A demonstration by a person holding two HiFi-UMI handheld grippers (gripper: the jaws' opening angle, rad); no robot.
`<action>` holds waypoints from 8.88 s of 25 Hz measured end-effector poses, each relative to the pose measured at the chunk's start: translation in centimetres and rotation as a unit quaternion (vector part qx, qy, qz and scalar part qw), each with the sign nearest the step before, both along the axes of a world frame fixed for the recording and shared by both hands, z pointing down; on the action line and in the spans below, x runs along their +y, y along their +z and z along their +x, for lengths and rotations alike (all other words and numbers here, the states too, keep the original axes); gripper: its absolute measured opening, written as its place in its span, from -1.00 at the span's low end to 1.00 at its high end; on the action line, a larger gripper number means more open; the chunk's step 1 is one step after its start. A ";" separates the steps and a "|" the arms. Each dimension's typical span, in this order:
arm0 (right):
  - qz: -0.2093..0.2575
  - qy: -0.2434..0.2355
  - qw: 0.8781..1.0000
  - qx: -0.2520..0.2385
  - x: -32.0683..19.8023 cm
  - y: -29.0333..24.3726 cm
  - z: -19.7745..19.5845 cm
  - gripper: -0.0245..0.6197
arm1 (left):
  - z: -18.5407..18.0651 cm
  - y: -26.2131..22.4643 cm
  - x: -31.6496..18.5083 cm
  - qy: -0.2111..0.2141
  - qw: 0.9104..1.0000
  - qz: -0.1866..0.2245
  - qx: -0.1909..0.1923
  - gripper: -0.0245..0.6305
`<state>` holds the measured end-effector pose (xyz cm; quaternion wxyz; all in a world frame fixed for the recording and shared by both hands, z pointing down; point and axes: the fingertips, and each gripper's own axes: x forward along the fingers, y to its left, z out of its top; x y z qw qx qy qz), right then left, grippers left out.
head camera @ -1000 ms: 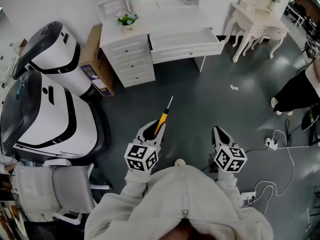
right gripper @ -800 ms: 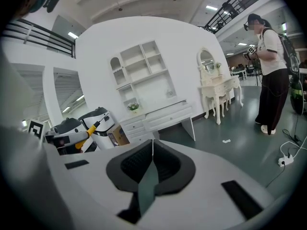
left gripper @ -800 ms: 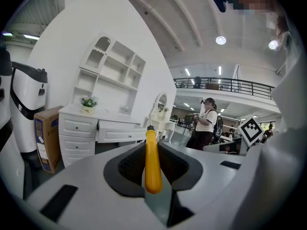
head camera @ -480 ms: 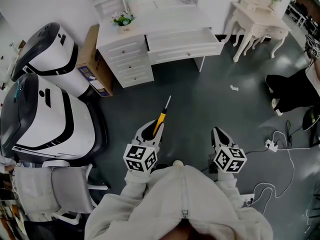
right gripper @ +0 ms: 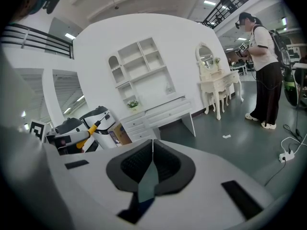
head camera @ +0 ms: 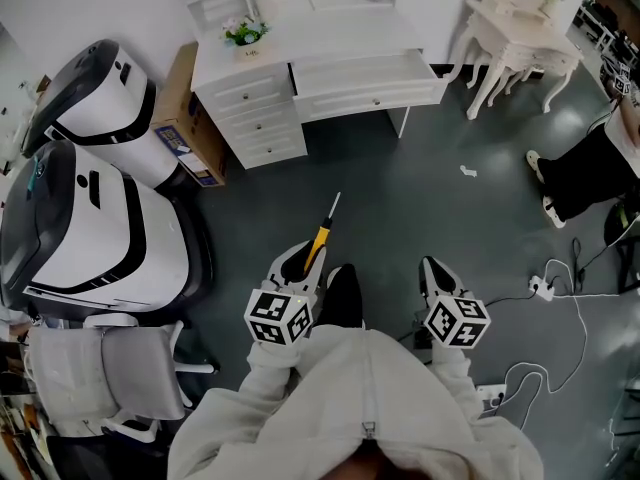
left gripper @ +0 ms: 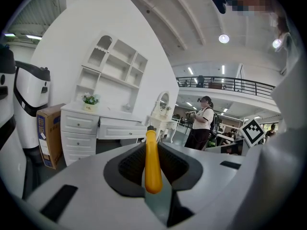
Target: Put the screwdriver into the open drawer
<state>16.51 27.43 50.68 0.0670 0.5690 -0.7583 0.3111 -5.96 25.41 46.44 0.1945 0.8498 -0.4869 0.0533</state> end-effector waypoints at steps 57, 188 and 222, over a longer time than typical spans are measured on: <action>0.133 -0.002 0.990 0.051 -35.1 -5.8 -1.1 -0.82 | 0.8 -0.9 -35.1 0.036 0.999 0.028 -0.018 -0.66; 0.012 -0.119 0.993 0.011 -69.0 2.9 0.4 -0.82 | -7.1 26.1 -68.0 -0.241 0.901 -0.355 -0.072 -0.46; 0.039 -0.157 0.987 -0.013 -68.2 1.4 -0.7 -0.82 | -4.9 15.4 -65.9 -0.230 0.942 -0.245 0.021 -0.40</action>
